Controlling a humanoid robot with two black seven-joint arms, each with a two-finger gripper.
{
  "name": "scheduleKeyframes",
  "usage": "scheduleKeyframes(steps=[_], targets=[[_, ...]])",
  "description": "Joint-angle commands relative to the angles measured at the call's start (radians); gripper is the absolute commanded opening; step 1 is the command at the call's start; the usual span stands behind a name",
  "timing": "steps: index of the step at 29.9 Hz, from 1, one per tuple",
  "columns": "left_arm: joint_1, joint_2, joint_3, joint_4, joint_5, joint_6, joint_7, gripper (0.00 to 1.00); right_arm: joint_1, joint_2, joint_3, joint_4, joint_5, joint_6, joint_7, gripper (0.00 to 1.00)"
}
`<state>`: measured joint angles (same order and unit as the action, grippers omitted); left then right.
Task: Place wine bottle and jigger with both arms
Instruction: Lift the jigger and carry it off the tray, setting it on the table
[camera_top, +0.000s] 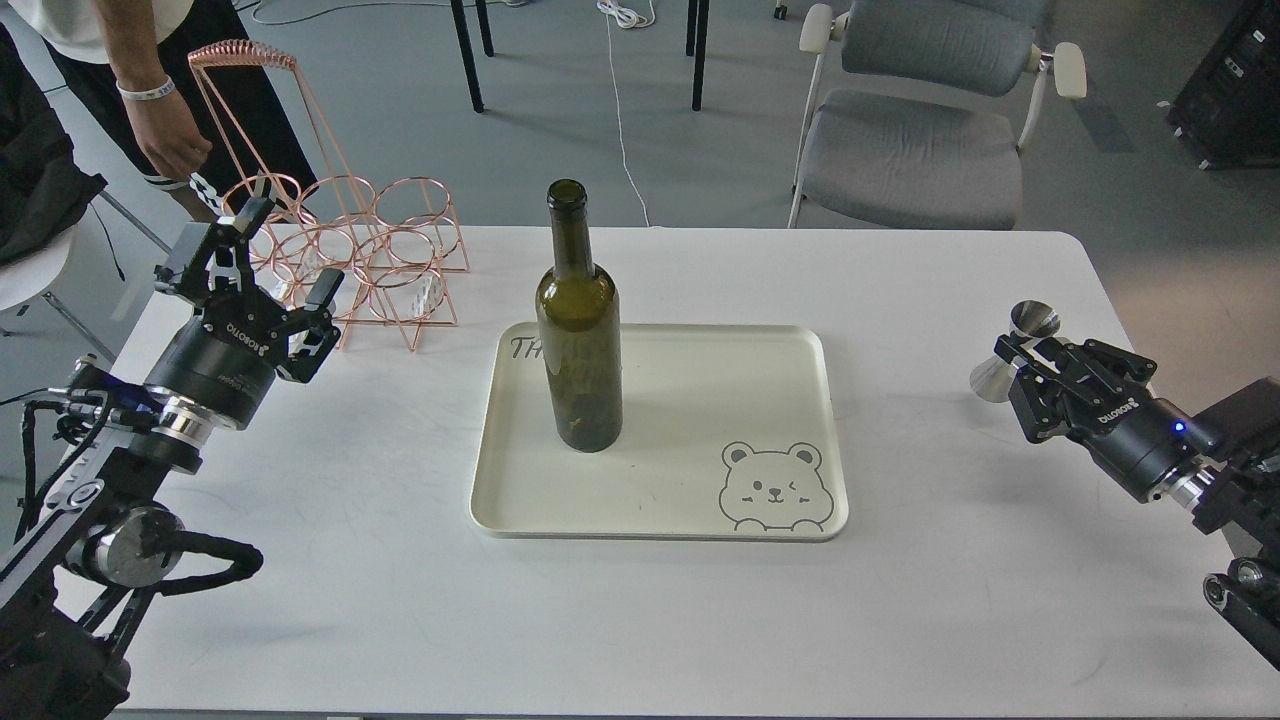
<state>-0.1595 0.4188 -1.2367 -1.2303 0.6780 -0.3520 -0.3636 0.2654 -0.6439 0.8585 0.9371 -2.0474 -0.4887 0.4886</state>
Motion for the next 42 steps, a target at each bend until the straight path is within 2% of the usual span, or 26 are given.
scheduleKeyframes(steps=[1,23,37,39,42], targets=[[0.000,0.000,0.000,0.000,0.000,-0.002,0.000,0.98,-0.014,0.004,-0.001,-0.010,0.007,0.000,0.000,0.31],[0.000,0.002,0.000,-0.001,0.000,-0.005,0.000,0.98,-0.049,0.015,-0.016,-0.080,0.073,0.000,0.000,0.32],[-0.002,0.002,0.000,-0.001,0.002,-0.005,0.000,0.98,-0.049,0.015,-0.016,-0.080,0.075,0.000,0.000,0.46],[-0.005,0.002,0.000,-0.001,0.002,-0.005,0.000,0.98,-0.049,0.015,-0.016,-0.080,0.075,0.000,0.000,0.57],[-0.006,0.002,0.000,-0.001,0.002,-0.005,0.002,0.98,-0.051,0.013,-0.018,-0.075,0.075,0.000,0.000,0.82]])
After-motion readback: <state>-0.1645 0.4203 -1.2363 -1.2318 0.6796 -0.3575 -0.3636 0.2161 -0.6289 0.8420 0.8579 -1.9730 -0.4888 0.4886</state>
